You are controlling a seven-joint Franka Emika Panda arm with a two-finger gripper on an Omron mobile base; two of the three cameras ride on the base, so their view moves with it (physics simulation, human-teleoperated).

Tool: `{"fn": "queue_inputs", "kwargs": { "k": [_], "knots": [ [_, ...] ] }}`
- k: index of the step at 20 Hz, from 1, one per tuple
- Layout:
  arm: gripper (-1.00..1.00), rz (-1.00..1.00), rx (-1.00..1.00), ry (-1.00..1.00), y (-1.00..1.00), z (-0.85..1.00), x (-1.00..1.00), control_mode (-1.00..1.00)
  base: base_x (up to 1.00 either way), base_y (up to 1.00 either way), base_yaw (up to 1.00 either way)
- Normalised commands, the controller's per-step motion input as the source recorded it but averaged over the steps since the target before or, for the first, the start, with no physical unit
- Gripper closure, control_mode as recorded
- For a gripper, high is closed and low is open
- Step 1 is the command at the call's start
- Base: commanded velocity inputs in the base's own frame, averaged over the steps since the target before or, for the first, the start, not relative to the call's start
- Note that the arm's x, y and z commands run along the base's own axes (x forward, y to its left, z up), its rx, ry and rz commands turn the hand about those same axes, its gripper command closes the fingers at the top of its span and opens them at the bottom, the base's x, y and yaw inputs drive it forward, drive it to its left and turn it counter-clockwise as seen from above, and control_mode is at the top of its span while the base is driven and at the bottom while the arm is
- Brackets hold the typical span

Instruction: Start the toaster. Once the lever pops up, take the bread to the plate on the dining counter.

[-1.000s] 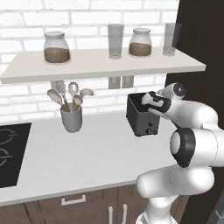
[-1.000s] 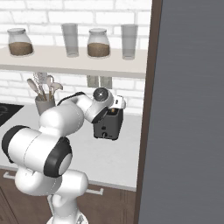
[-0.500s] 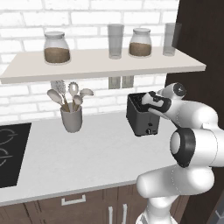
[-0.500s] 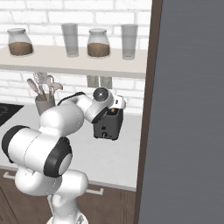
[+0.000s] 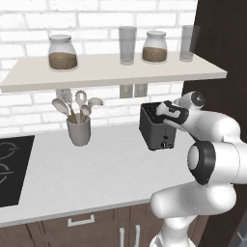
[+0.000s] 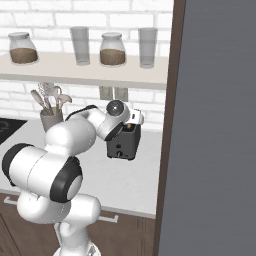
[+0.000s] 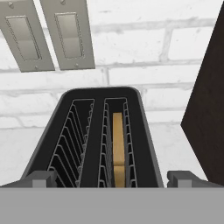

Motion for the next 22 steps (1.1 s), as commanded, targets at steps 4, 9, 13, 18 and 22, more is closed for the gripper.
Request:
{"fn": "queue_inputs", "kwargs": {
  "k": [4, 9, 13, 18, 22],
  "knots": [
    [-1.00, 0.00, 0.00, 0.00, 0.00, 0.00, 0.00, -1.00, 0.00, 0.00, 0.00],
    [-1.00, 0.00, 0.00, 0.00, 0.00, 0.00, 0.00, -1.00, 0.00, 0.00, 0.00],
    [-1.00, 0.00, 0.00, 0.00, 0.00, 0.00, 0.00, -1.00, 0.00, 0.00, 0.00],
    [-1.00, 0.00, 0.00, 0.00, 0.00, 0.00, 0.00, -1.00, 0.00, 0.00, 0.00],
    [-1.00, 0.00, 0.00, 0.00, 0.00, 0.00, 0.00, -1.00, 0.00, 0.00, 0.00]
  ]
}}
